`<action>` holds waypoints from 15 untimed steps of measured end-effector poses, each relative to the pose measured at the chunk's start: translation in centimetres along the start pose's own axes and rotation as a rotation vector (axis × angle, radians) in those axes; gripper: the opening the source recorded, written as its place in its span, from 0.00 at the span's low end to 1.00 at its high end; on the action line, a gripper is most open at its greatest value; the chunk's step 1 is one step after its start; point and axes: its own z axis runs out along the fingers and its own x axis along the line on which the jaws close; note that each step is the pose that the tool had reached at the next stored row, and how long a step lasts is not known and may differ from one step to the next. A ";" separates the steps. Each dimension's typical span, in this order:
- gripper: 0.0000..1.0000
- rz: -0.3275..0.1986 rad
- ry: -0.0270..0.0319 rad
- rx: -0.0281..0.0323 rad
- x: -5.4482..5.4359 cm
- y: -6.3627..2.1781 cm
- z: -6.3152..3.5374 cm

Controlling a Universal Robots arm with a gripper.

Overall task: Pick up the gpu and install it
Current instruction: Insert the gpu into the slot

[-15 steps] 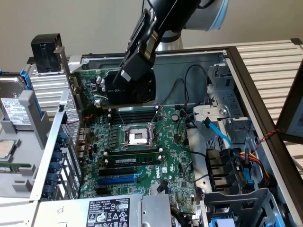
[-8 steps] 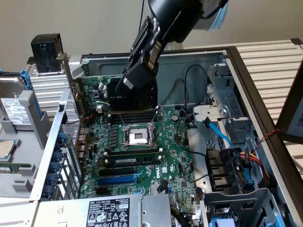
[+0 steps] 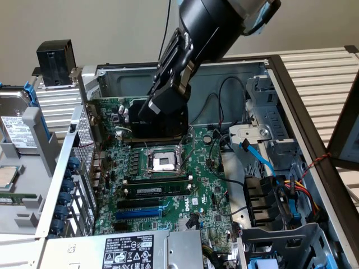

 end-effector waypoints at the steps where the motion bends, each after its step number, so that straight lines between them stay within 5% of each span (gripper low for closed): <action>1: 0.27 -0.001 -0.0006 -0.0014 0.0 -0.17 0.05; 9: 0.27 -0.003 -0.0022 -0.0065 0.1 -0.65 0.30; 15: 0.27 -0.067 0.0362 -0.0070 0.1 -0.77 0.44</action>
